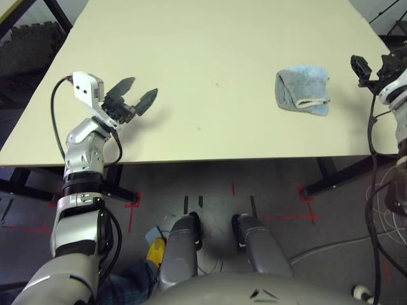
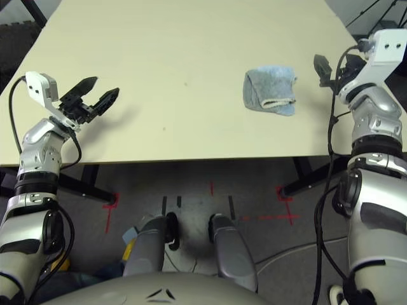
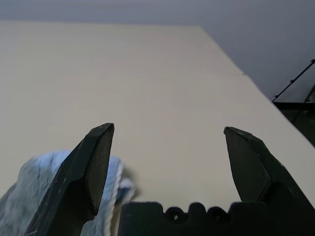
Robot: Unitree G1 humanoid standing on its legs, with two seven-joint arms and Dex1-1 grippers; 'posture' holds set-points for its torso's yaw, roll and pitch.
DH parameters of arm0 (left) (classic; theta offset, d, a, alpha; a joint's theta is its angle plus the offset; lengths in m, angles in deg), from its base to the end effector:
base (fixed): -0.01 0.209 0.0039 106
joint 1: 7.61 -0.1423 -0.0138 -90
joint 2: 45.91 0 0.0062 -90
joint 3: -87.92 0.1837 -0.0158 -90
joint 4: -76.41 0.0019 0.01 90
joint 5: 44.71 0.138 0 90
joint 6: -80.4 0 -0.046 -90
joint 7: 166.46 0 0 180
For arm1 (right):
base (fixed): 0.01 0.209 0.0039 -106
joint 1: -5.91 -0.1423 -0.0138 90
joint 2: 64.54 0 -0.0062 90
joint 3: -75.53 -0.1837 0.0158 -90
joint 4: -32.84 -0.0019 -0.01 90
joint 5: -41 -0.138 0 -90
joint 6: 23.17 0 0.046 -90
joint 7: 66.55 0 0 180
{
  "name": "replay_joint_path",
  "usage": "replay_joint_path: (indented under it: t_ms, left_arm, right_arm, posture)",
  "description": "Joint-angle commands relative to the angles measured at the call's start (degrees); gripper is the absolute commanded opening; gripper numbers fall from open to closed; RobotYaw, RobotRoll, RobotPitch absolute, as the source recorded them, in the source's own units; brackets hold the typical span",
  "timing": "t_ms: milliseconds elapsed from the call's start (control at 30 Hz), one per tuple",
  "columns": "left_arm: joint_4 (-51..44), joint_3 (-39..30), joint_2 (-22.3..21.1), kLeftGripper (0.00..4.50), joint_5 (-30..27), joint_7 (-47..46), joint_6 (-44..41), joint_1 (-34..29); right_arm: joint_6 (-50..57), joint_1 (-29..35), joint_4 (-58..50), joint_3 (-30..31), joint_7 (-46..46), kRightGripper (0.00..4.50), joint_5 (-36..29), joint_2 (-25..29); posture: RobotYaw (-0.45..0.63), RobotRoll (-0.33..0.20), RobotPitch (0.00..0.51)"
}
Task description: Wipe the water off the table with a rag.
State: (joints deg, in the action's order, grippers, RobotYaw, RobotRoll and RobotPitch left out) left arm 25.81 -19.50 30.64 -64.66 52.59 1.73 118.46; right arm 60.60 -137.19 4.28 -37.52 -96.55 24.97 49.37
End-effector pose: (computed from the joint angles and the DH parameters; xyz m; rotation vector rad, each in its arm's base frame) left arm 0.2959 0.2994 0.1388 0.0671 -0.2860 -0.3006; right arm 0.3075 -0.3462 0.1881 0.0251 -0.2162 -0.0390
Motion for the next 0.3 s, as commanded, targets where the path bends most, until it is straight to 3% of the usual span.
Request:
replay_joint_path:
  t_ms: [33, 300]
  left_arm:
    - [3.47, -1.6, -0.52, 4.5, 2.55, -6.07, 3.95, 0.58]
    - [9.8, -2.8, -1.39, 4.5, 5.13, -14.57, 9.25, 3.25]
  right_arm:
    - [-2.39, 0.6, 2.28, -2.58, 1.69, 4.45, -1.58, 1.55]
    - [-2.97, 0.33, 4.75, -3.6, 2.23, 4.45, -2.14, 1.92]
  posture:
    - [-0.09, 0.0, 0.2]
    - [-0.08, 0.0, 0.177]
